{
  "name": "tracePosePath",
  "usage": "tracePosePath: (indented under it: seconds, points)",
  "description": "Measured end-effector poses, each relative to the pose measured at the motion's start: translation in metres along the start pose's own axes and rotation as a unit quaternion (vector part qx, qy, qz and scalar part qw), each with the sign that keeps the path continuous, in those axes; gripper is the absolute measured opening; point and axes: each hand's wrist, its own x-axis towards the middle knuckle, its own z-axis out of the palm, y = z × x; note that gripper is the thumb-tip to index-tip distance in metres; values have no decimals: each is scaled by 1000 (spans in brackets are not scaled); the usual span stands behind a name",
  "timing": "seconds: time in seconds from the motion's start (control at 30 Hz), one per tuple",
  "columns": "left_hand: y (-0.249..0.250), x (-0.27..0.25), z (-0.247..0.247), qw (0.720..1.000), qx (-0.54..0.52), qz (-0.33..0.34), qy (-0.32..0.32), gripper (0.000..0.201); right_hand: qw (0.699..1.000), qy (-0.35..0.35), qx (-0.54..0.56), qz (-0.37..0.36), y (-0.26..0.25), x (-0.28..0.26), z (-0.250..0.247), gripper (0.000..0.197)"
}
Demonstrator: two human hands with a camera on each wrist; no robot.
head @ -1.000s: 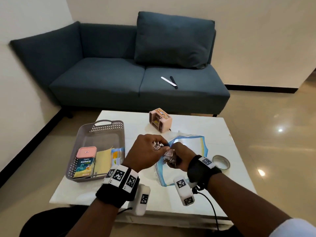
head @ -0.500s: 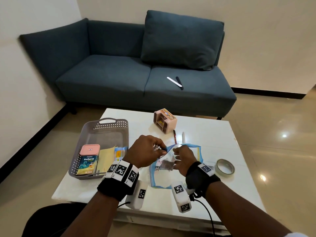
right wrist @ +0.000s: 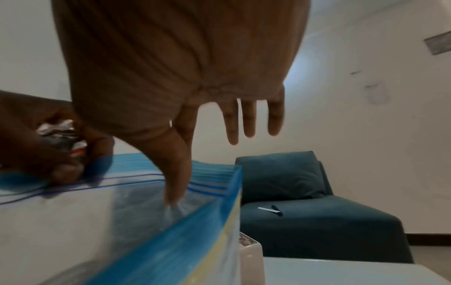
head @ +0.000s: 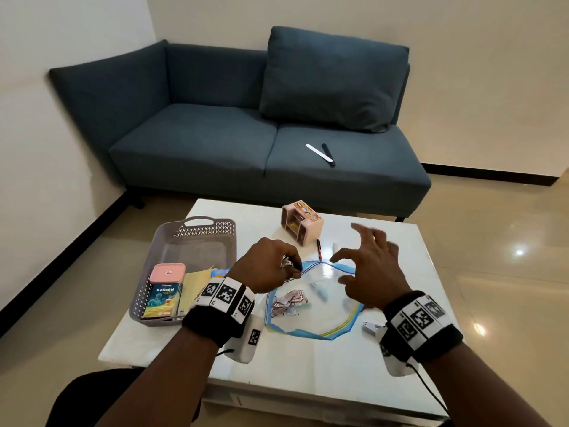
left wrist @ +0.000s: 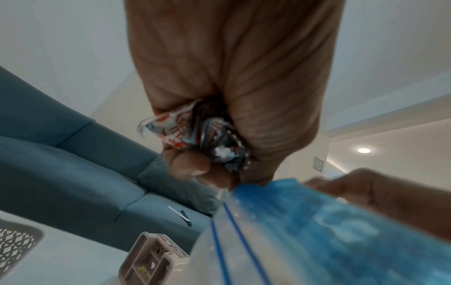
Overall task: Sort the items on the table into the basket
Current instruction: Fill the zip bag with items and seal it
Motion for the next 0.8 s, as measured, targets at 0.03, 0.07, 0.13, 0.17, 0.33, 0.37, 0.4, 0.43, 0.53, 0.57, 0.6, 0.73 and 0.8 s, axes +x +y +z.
tracePosePath:
  seconds: [0.03,0.07,0.13,0.17,0.33,0.37,0.4,0.43,0.53,0.57,0.6,0.73,0.8]
  points:
    - [1,0,-1,1000,-7,1,-1,15,999,-53,9,12,2,3,-2,52]
    - [1,0,-1,1000,-14,-3,0,18,996,-89,25,21,4,5,-1,60]
    - [2,-2,-3,999,-23,-15,18,23,992,-119,42,23,1,7,-2,71]
    - [3,-4,-5,999,-25,-12,43,22,991,-122,43,22,0,6,-2,73]
    - [25,-16,-36,984,-22,33,176,14,985,-101,122,63,-11,11,0,47]
    - [36,-20,-42,982,-32,33,184,19,986,-86,130,65,-12,13,1,38]
    - [46,-21,-45,982,-54,29,176,26,986,-68,135,63,-14,13,1,30]
    - [56,-23,-47,985,-92,24,145,33,986,-53,142,63,-16,13,0,24]
    - [78,-19,-32,982,-176,-38,-55,38,978,-66,188,61,-24,11,-7,20]
    - [79,-14,-23,978,-161,-66,-111,33,976,-83,195,52,-26,9,-10,23]
    - [77,-7,-14,976,-133,-95,-147,27,977,-99,185,39,-29,8,-13,27]
    - [59,18,10,962,-65,-194,-178,17,972,-110,203,31,-34,3,-14,22]
    - [48,24,18,965,-26,-198,-168,20,973,-110,200,25,-35,0,-13,19]
